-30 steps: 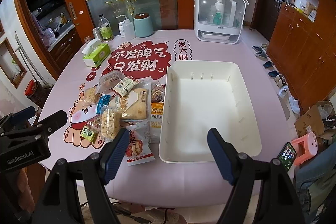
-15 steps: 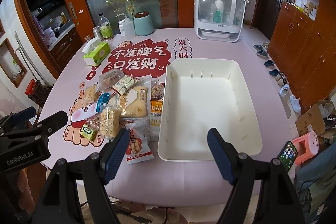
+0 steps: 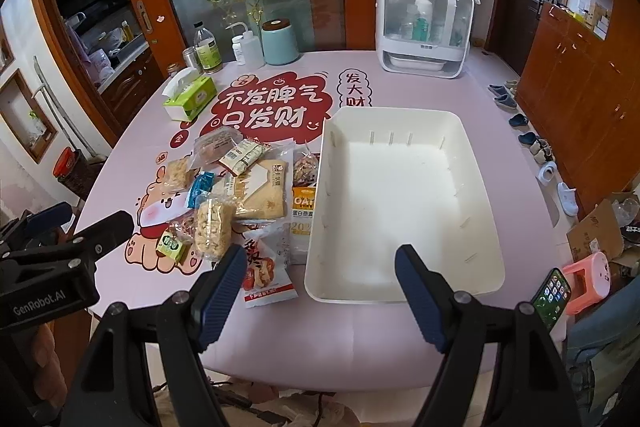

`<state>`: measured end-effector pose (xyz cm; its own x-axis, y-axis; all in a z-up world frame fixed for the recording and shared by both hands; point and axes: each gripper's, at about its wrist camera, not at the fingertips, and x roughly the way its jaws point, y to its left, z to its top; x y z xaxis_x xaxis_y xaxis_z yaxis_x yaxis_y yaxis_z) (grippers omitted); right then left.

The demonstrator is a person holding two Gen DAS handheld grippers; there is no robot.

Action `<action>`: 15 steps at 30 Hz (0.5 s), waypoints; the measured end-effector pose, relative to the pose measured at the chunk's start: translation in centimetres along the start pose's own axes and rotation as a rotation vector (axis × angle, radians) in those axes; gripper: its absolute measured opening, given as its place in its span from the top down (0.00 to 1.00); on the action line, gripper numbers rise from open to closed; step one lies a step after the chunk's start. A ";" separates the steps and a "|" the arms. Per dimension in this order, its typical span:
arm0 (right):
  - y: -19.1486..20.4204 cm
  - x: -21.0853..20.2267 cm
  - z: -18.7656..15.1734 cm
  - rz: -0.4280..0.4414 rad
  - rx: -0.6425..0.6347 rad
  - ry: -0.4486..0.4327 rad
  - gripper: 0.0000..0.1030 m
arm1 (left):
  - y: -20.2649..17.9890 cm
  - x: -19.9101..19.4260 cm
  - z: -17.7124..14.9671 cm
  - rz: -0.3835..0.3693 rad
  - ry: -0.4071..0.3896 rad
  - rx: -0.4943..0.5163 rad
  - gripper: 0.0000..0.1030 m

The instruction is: Organize snacks

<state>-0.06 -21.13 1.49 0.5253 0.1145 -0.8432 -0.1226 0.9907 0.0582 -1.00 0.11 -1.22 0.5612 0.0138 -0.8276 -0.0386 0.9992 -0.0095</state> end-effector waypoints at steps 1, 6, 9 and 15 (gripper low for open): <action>0.1 -0.1 0.1 0.004 -0.001 -0.001 0.25 | 0.0 0.0 0.1 0.001 0.000 0.000 0.01; 0.8 -0.3 0.0 0.015 -0.016 -0.006 0.25 | 0.4 -0.2 -0.5 0.007 0.001 0.003 0.01; 1.5 -0.1 0.2 0.016 -0.021 -0.003 0.25 | 1.3 -0.4 -0.3 0.009 0.004 0.004 0.01; 2.9 0.6 0.7 0.005 0.008 0.006 0.25 | 4.1 -0.6 1.1 0.032 -0.021 -0.009 0.01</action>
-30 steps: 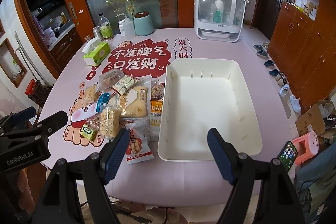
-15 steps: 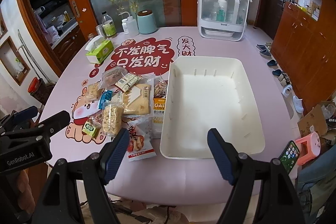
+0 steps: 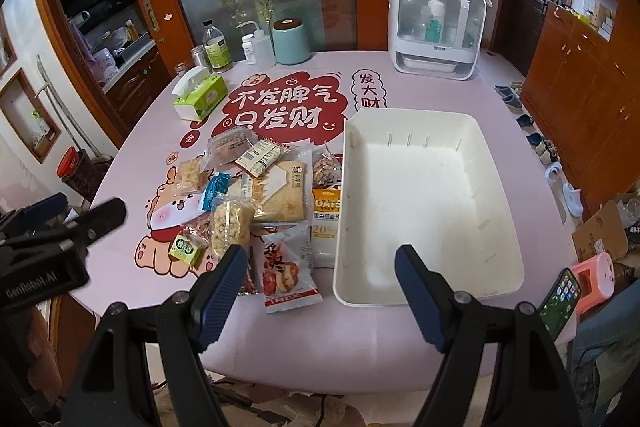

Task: Organize snacks
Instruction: 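Grasp the green-wrapped bar with left gripper while right grasps red-white bread bag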

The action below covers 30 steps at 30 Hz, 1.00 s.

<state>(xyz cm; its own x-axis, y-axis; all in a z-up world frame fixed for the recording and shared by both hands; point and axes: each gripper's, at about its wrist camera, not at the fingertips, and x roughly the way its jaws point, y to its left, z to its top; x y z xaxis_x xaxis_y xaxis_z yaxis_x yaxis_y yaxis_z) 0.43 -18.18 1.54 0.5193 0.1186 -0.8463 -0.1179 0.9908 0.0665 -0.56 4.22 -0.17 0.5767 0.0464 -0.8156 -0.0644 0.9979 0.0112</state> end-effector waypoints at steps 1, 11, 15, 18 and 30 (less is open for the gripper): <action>0.2 0.1 0.1 -0.004 0.008 0.002 0.25 | 0.7 0.1 0.3 0.007 -0.004 0.000 0.01; 3.8 4.4 -0.1 -0.006 0.069 0.070 0.25 | 8.3 3.7 3.1 -0.029 0.027 0.041 0.01; 5.9 7.9 -1.6 -0.023 0.019 0.085 0.25 | 9.8 7.2 2.5 -0.042 0.061 0.104 0.01; 6.6 10.4 -2.9 -0.005 0.033 0.093 0.25 | 10.7 10.8 1.6 -0.084 0.108 0.132 0.01; 7.5 16.6 -5.1 -0.126 -0.005 0.090 0.25 | 10.8 24.5 -4.4 -0.235 0.382 0.167 0.01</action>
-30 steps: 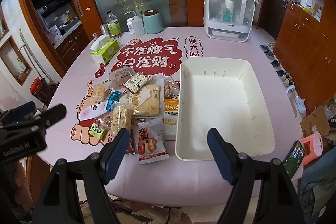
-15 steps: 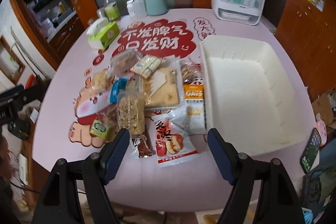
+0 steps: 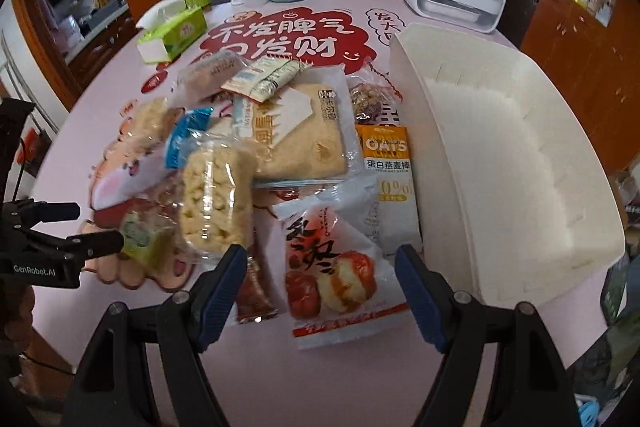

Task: Organize snacks
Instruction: 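Grasp the green-wrapped bar with left gripper while right grasps red-white bread bag, then carry both snacks into the white tray and open both grippers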

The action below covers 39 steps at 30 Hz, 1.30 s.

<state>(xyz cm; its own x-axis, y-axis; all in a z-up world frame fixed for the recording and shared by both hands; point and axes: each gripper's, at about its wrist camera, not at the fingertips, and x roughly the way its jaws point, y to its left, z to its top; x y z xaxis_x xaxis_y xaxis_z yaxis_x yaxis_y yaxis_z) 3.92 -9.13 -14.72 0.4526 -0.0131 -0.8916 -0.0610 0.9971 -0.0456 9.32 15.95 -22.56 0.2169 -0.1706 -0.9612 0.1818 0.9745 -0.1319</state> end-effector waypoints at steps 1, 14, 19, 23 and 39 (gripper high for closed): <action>0.1 0.6 0.0 -0.020 -0.014 0.009 0.25 | -0.1 0.7 0.0 -0.011 0.016 -0.002 0.01; 1.6 4.3 0.8 -0.113 -0.131 0.051 0.26 | -2.0 5.3 -0.1 -0.009 0.047 -0.028 0.01; 2.7 5.4 0.3 -0.136 -0.193 0.105 0.34 | -2.0 4.9 0.0 0.025 0.047 -0.050 0.04; 2.5 5.8 0.1 -0.146 -0.182 0.119 0.42 | -2.5 4.7 0.0 0.060 0.049 -0.045 0.09; 1.1 4.1 0.3 -0.015 -0.109 0.084 0.65 | -3.3 0.1 -1.5 0.074 0.023 -0.036 0.49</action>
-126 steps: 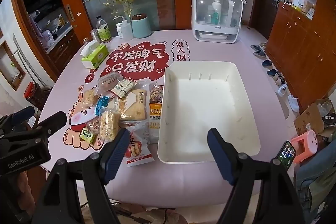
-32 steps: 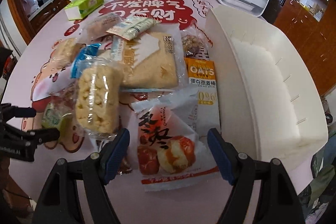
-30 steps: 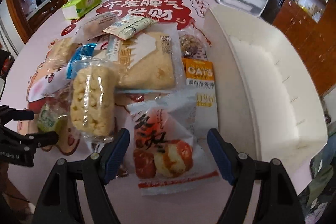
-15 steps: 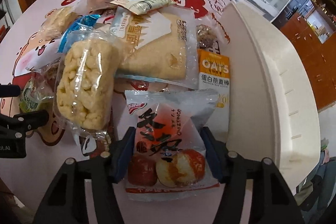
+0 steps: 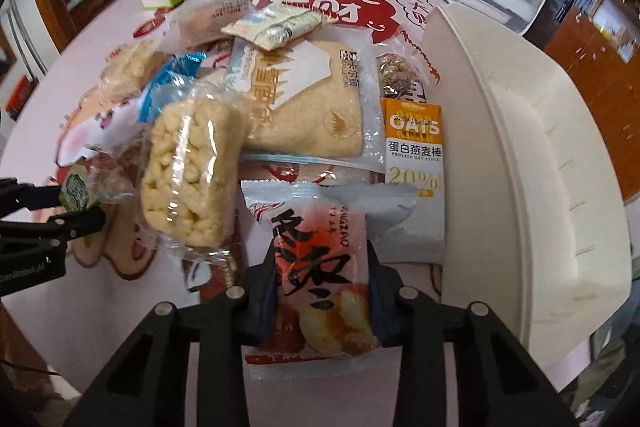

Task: Organize snacks
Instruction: 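Carry both snacks into the white tray and open both grippers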

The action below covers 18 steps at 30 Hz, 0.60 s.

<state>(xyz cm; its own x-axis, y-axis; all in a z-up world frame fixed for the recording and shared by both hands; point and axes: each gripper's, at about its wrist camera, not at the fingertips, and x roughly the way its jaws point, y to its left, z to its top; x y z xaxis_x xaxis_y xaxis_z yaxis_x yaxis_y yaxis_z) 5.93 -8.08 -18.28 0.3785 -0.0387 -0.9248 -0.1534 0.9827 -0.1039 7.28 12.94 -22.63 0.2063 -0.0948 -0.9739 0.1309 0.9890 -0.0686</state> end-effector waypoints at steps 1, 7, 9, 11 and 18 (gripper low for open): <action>-0.3 -0.6 0.0 0.022 0.015 -0.010 0.65 | 0.0 -0.8 -0.1 0.005 -0.013 0.002 0.49; -1.5 -5.5 0.7 0.088 0.055 -0.112 0.65 | -1.2 -7.3 0.8 0.012 -0.128 0.047 0.49; -2.0 -7.3 1.2 0.093 0.060 -0.148 0.65 | -2.2 -9.7 2.0 -0.006 -0.178 0.062 0.49; -2.8 -9.6 1.6 0.088 0.070 -0.193 0.65 | -3.4 -12.1 3.3 -0.031 -0.242 0.088 0.49; -9.6 -15.5 3.1 0.014 0.220 -0.292 0.65 | -12.3 -18.4 9.5 -0.128 -0.423 0.242 0.49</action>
<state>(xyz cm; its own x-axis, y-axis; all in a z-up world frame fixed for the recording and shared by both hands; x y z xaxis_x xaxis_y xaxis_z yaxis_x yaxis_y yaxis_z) 4.39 -16.35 -1.79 0.6269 -0.0027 -0.7791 0.0275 0.9994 0.0186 11.12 1.44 -1.81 0.5421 -0.3006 -0.7847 0.3917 0.9166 -0.0806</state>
